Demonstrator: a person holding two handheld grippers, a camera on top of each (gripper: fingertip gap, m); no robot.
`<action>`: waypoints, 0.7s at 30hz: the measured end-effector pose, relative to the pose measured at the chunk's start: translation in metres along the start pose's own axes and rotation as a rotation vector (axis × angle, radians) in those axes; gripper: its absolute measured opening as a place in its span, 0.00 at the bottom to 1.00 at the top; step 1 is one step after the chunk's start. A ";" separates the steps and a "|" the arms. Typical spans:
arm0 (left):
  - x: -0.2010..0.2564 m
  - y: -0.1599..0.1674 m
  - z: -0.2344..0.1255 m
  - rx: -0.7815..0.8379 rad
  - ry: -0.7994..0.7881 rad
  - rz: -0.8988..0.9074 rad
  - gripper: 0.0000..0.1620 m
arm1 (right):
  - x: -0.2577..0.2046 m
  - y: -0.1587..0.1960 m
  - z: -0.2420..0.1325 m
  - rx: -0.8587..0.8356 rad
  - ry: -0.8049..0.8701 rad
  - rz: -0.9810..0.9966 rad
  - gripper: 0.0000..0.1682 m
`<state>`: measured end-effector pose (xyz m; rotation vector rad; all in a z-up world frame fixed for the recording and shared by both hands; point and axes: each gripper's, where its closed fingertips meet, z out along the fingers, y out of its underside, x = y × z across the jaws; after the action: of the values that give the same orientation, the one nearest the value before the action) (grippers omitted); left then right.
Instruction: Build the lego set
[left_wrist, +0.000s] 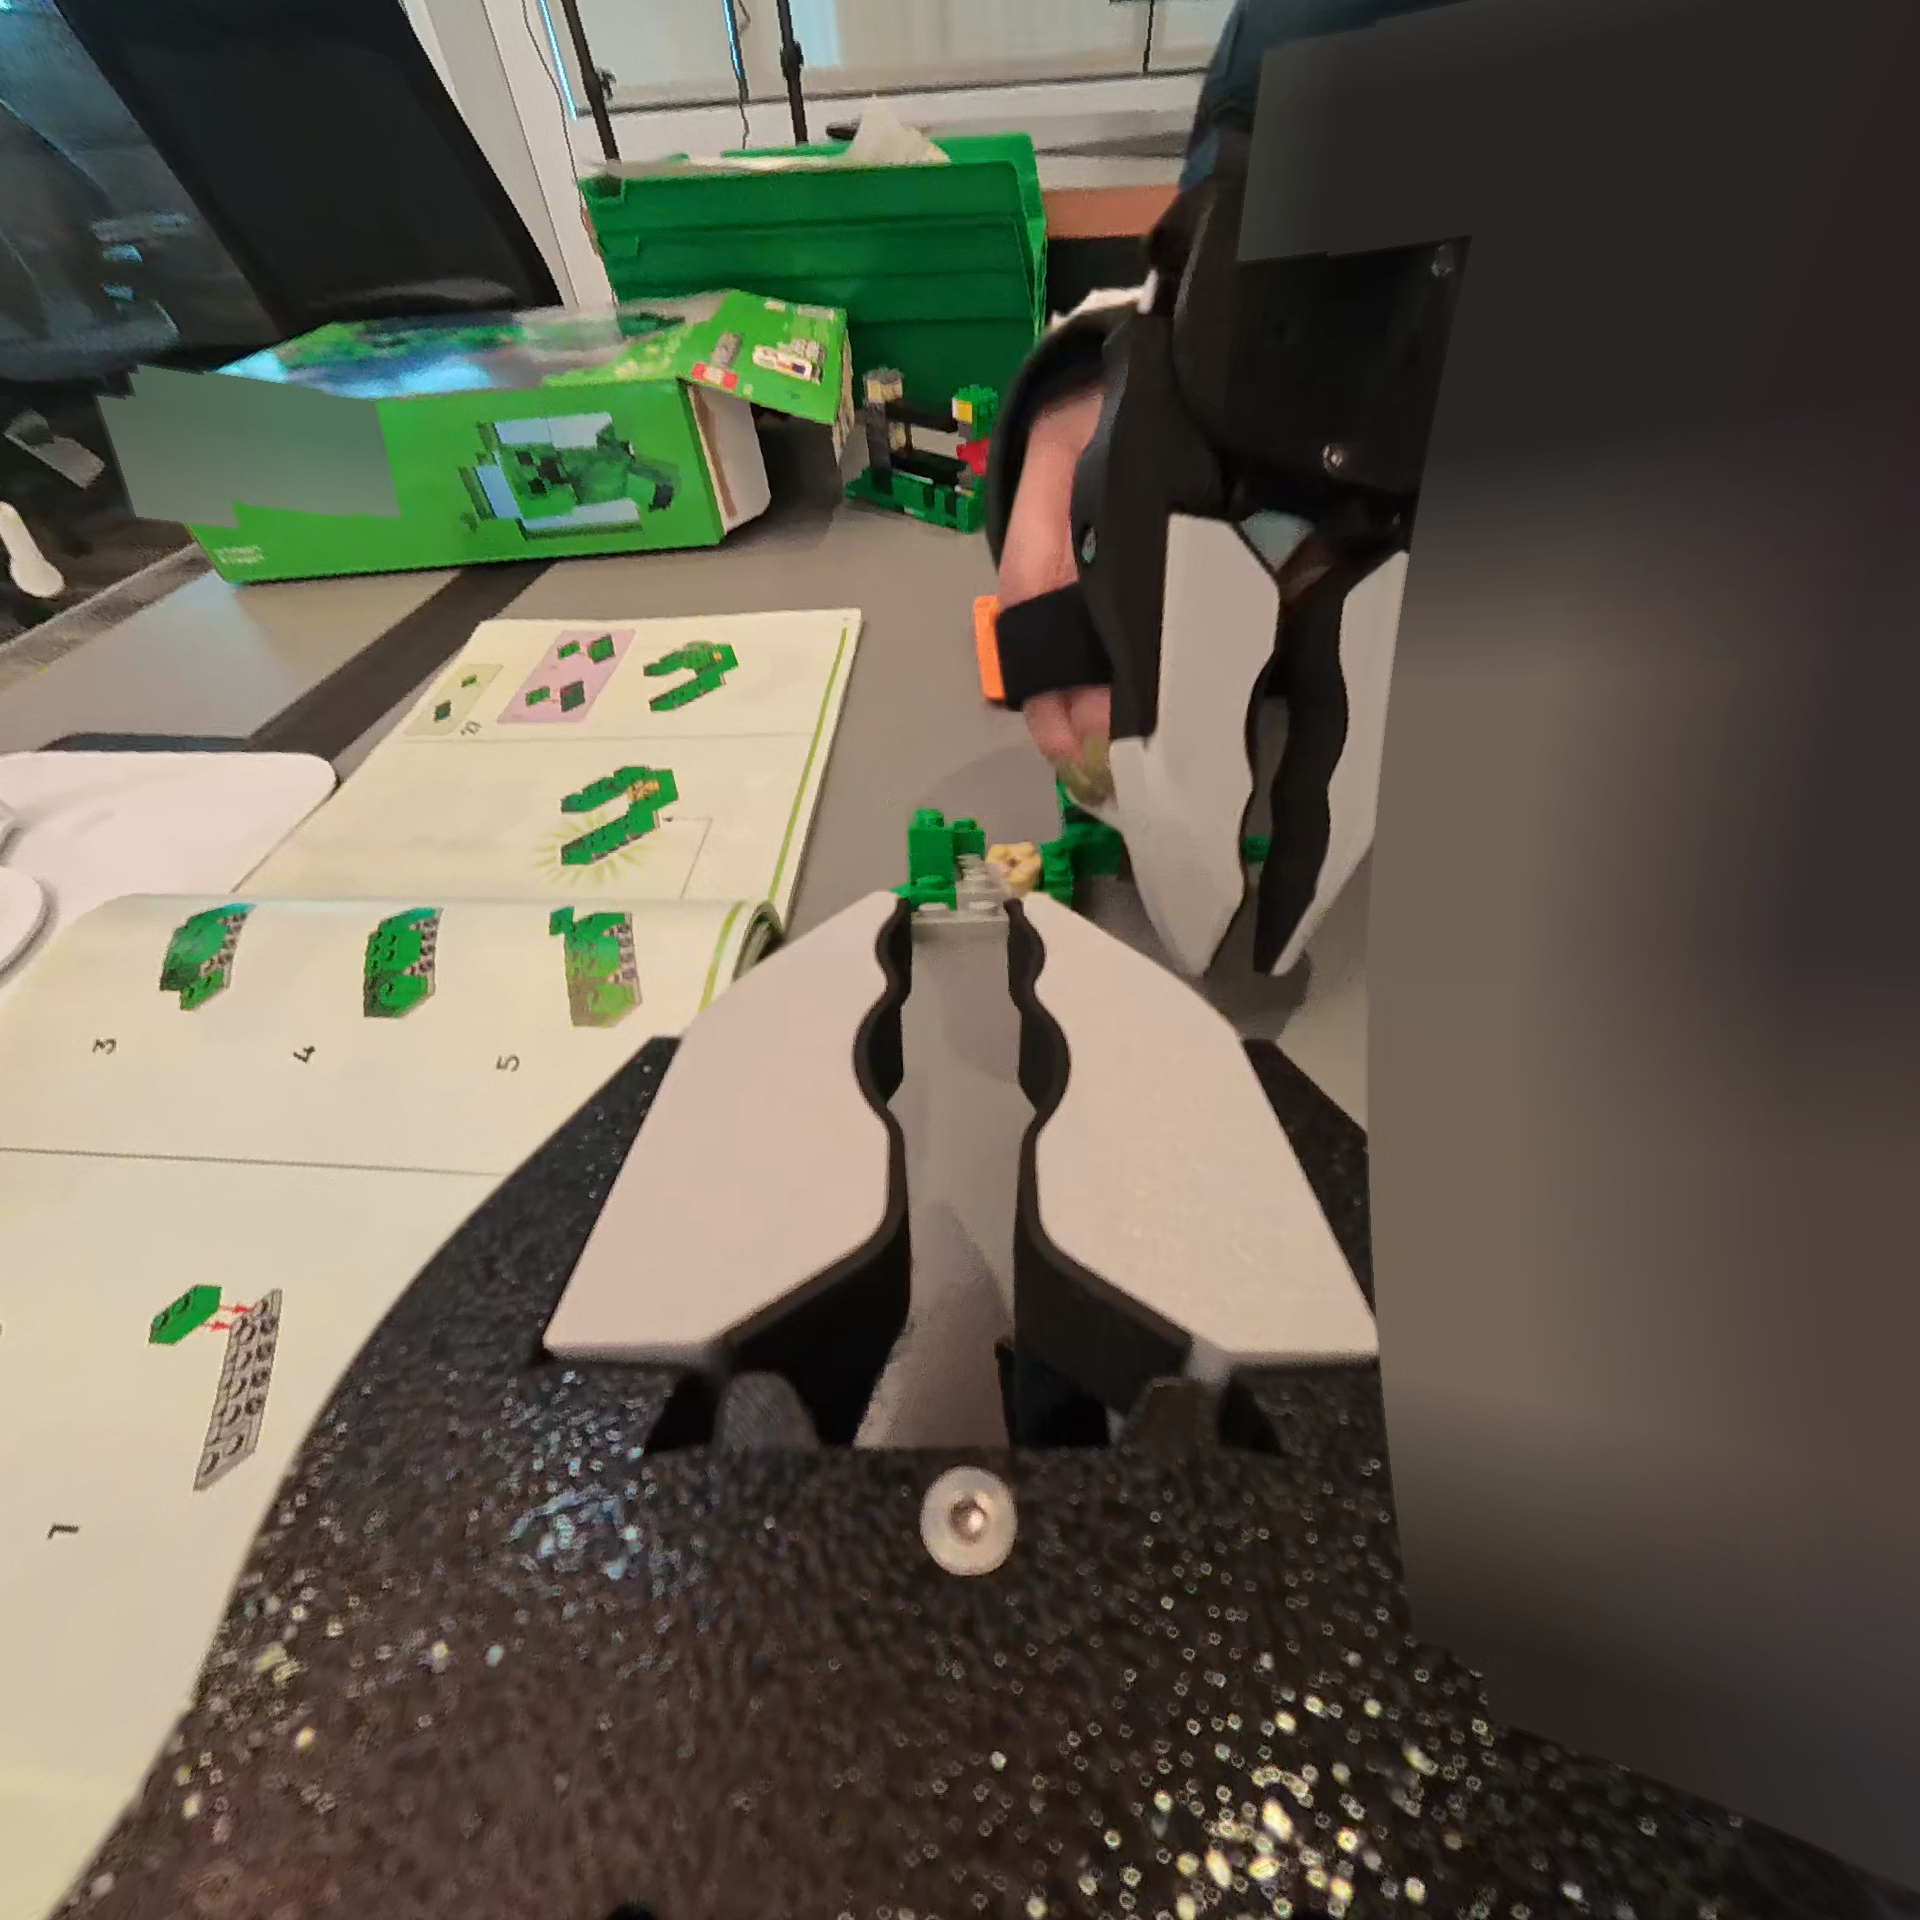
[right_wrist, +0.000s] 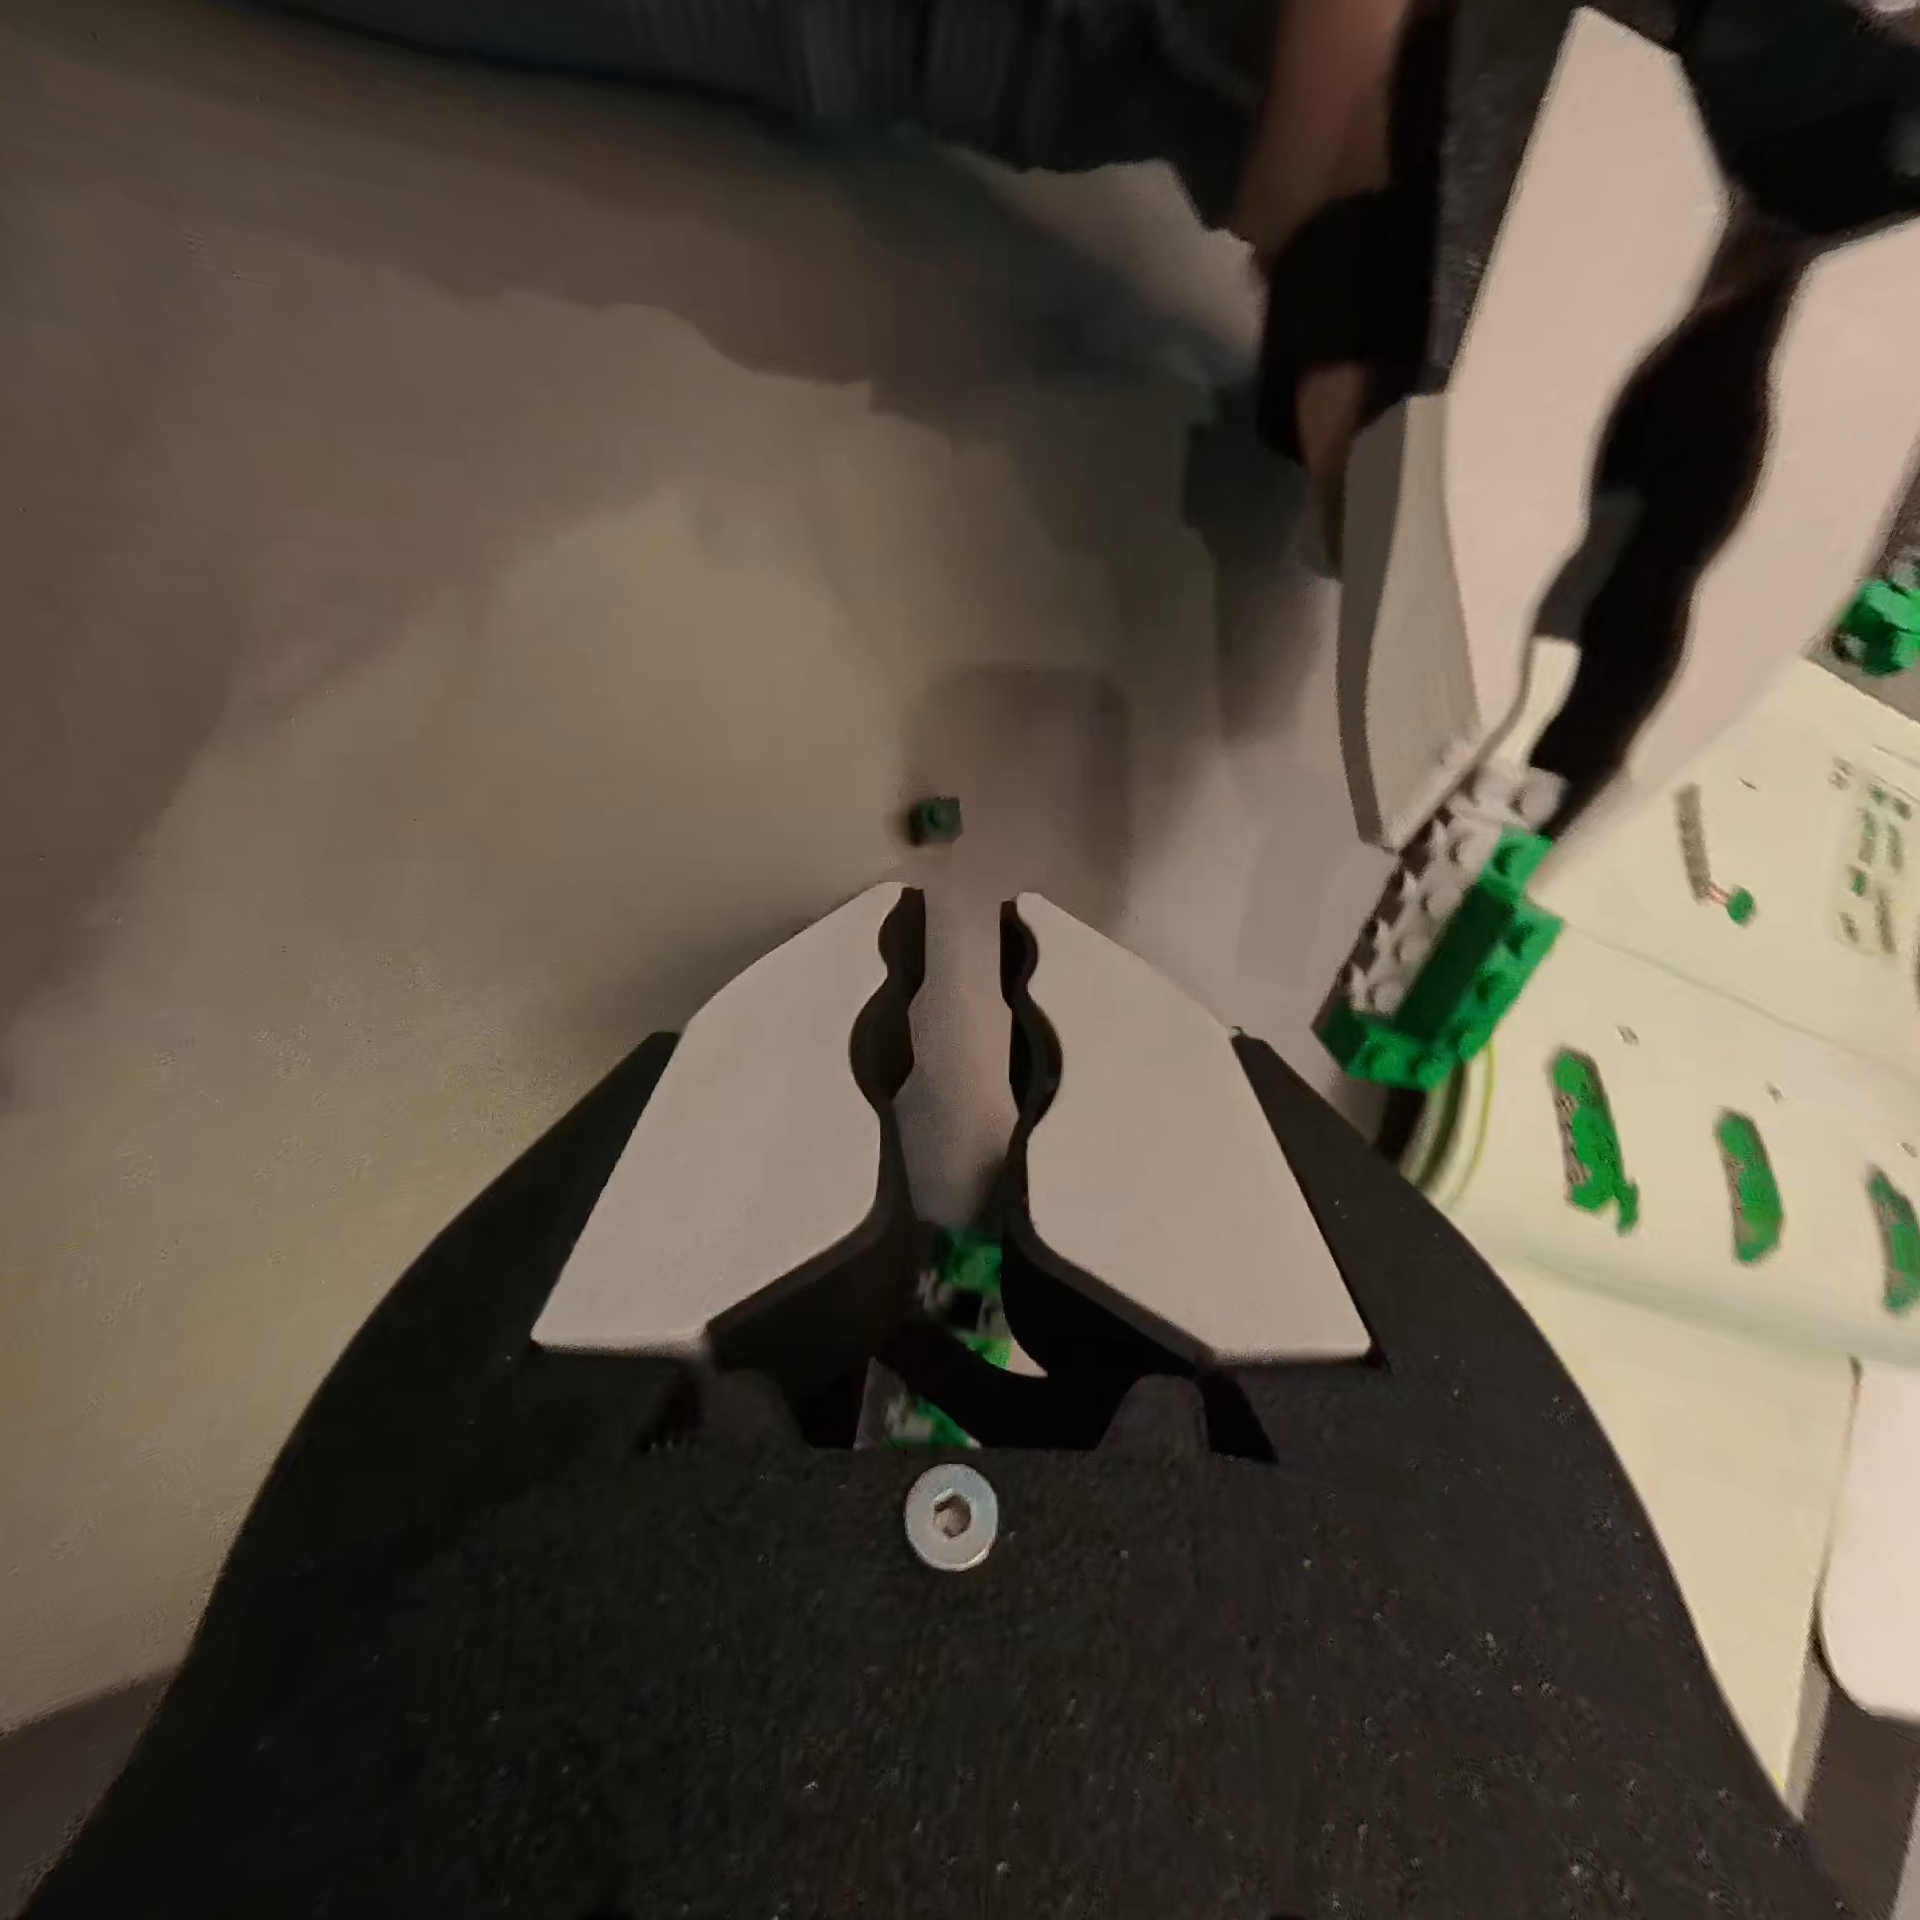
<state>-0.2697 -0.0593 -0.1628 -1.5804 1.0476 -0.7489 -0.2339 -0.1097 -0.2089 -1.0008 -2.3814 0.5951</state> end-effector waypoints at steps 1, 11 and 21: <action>0.000 0.002 -0.001 -0.011 0.001 -0.004 0.10 | -0.001 -0.002 0.006 0.001 -0.020 -0.016 0.09; 0.003 -0.003 0.004 0.014 0.028 -0.001 0.10 | -0.007 -0.006 0.019 0.013 -0.063 0.003 0.00; 0.004 0.002 0.013 -0.028 0.043 0.000 0.10 | 0.002 -0.013 -0.015 0.188 -0.006 0.204 0.00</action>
<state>-0.2571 -0.0578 -0.1687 -1.5944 1.0940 -0.7741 -0.2328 -0.1135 -0.1896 -1.1654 -2.1947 0.8793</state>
